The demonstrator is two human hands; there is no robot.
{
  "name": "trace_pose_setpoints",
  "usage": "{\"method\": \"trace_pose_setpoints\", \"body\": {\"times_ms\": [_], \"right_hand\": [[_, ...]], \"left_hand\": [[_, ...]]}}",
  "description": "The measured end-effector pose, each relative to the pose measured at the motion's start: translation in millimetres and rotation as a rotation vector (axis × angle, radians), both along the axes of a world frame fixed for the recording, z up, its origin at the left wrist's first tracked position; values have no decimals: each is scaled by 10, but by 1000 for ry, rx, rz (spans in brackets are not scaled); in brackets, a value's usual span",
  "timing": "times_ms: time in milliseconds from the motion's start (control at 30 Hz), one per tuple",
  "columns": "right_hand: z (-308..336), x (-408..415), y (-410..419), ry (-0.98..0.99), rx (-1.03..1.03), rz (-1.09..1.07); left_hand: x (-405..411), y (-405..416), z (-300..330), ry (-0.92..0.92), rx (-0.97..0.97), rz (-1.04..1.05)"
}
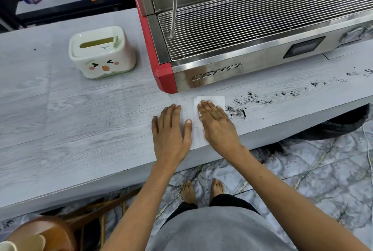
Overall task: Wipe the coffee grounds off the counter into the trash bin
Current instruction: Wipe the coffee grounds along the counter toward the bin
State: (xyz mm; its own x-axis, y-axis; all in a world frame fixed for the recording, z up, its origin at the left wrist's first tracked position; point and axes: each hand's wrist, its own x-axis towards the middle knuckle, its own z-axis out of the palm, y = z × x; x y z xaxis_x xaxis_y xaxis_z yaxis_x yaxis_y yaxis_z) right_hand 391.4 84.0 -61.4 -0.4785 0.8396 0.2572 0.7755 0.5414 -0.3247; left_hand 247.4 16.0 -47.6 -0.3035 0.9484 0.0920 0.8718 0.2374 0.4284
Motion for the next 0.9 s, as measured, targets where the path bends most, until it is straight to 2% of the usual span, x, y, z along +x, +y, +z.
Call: {"method": "trace_pose_setpoints", "body": {"times_ms": [700, 900], "right_hand": [[32, 518, 124, 22, -13, -34], [63, 578, 143, 121, -2, -97]], "left_hand": [[153, 118, -25, 64, -28, -19], [151, 107, -24, 53, -20, -21]]}}
